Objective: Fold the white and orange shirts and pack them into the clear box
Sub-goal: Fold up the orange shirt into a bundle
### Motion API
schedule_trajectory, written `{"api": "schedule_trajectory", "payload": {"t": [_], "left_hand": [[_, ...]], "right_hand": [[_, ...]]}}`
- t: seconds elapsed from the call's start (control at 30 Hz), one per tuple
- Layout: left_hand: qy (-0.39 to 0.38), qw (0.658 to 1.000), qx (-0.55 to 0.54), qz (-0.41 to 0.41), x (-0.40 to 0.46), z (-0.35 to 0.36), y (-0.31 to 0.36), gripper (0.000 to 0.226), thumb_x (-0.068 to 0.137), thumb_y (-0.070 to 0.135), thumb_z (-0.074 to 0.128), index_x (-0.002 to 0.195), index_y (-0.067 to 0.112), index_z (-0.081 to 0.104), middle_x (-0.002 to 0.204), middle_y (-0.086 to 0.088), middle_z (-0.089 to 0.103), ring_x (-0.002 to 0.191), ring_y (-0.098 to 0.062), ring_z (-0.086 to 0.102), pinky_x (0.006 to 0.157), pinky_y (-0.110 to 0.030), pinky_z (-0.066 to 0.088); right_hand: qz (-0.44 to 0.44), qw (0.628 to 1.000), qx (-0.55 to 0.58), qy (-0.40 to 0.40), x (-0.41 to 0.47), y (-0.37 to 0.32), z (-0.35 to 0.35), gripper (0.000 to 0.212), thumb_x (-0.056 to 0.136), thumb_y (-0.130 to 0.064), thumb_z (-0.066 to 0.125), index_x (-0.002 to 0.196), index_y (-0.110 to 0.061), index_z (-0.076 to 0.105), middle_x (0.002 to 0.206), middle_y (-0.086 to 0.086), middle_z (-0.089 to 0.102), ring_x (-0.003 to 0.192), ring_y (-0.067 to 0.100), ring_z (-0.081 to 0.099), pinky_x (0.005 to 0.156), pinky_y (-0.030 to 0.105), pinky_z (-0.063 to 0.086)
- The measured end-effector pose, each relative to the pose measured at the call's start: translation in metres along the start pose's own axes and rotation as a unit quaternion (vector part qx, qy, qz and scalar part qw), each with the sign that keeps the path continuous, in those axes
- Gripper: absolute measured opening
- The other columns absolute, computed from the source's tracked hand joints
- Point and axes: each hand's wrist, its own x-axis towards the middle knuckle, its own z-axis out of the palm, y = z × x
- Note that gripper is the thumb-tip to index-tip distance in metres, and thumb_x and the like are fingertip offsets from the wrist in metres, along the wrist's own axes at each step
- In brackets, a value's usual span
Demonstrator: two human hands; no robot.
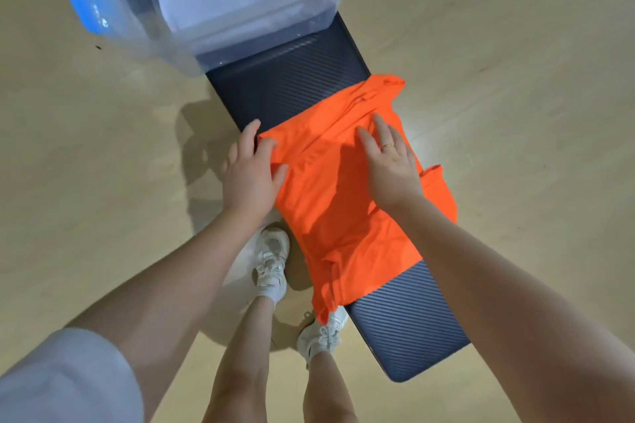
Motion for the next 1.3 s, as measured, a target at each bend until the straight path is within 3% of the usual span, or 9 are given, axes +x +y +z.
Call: {"api": "schedule_trajectory", "payload": {"t": [0.17,0.37,0.57,0.7,0.9,1.03,1.13,1.2,1.3], "left_hand": [[-0.037,0.999,0.035,-0.016,0.028,-0.005,-0.003,0.069,0.079,0.040,0.067,0.136,0.011,0.039,0.137,-0.011,0.040,0.122,-0.032,0.039,0.099,-0.040,0.031],[-0.055,0.994,0.083,0.037,0.029,-0.001,-0.001,0.039,0.079,0.038,0.067,0.106,0.011,0.062,0.119,-0.008,0.047,0.111,-0.031,0.041,0.088,-0.039,0.031],[-0.130,0.979,-0.128,0.091,0.015,-0.004,-0.007,0.015,0.083,0.018,0.066,0.088,0.005,0.061,0.078,0.002,0.051,0.075,-0.021,0.053,0.064,-0.027,0.033],[-0.114,0.977,-0.171,0.059,0.002,-0.012,-0.007,0.012,0.084,0.019,0.064,0.091,0.010,0.058,0.072,0.004,0.052,0.068,-0.017,0.052,0.062,-0.028,0.040],[-0.081,0.981,-0.123,0.125,-0.028,-0.012,0.010,0.013,0.088,0.017,0.058,0.096,0.007,0.056,0.083,0.006,0.048,0.072,-0.015,0.046,0.059,-0.027,0.034],[-0.127,0.975,-0.067,0.172,-0.063,0.011,0.013,0.014,0.084,0.013,0.061,0.096,0.013,0.054,0.093,-0.003,0.053,0.072,-0.028,0.055,0.060,-0.038,0.046],[-0.175,0.967,-0.005,0.183,-0.085,0.037,0.014,0.017,0.082,0.013,0.061,0.097,0.016,0.054,0.099,-0.007,0.058,0.079,-0.033,0.060,0.063,-0.041,0.050],[-0.252,0.953,0.040,0.163,-0.095,0.049,0.013,0.011,0.086,0.020,0.056,0.096,0.015,0.055,0.097,-0.003,0.057,0.087,-0.029,0.059,0.069,-0.039,0.048],[-0.289,0.947,0.050,0.133,-0.109,0.056,0.013,0.022,0.082,0.042,0.046,0.081,0.021,0.054,0.081,0.008,0.050,0.077,-0.021,0.057,0.057,-0.028,0.039]], "right_hand": [[-0.037,0.997,-0.059,0.014,0.042,-0.030,-0.012,0.067,0.090,0.003,0.029,0.149,-0.019,0.008,0.158,0.005,0.004,0.145,0.027,0.008,0.115,0.040,0.012],[-0.106,0.976,-0.187,-0.025,0.074,-0.026,-0.022,0.052,0.095,-0.004,0.024,0.146,-0.015,0.021,0.152,0.015,0.023,0.144,0.031,0.010,0.115,0.050,-0.004],[-0.089,0.955,-0.282,-0.024,0.066,0.001,-0.037,0.054,0.081,-0.004,0.012,0.121,-0.006,0.049,0.112,0.018,0.059,0.122,0.038,0.040,0.115,0.053,0.002],[-0.105,0.924,-0.366,-0.018,0.047,0.008,-0.043,0.036,0.076,-0.008,0.029,0.080,-0.008,0.065,0.086,0.013,0.065,0.093,0.034,0.061,0.101,0.058,0.036],[-0.134,0.921,-0.357,0.078,0.010,0.042,-0.048,0.022,0.073,-0.007,0.041,0.082,-0.006,0.061,0.080,0.015,0.066,0.087,0.036,0.060,0.096,0.047,0.024],[-0.126,0.936,-0.322,0.063,-0.027,0.076,-0.036,0.028,0.077,-0.011,0.033,0.084,-0.006,0.059,0.080,0.016,0.064,0.080,0.033,0.059,0.080,0.042,0.032],[-0.070,0.957,-0.278,-0.047,-0.048,0.098,-0.020,0.039,0.089,-0.009,0.031,0.123,-0.011,0.050,0.124,0.019,0.051,0.107,0.036,0.050,0.087,0.042,0.040],[-0.020,0.976,-0.174,-0.130,-0.054,0.111,-0.010,0.053,0.089,-0.008,0.037,0.141,-0.021,0.032,0.148,0.013,0.027,0.124,0.035,0.039,0.097,0.042,0.037],[0.051,0.991,0.119,-0.030,-0.059,0.115,0.001,0.048,0.081,-0.007,0.042,0.128,-0.012,0.051,0.148,0.016,0.026,0.119,0.031,0.043,0.100,0.030,0.036]]}}
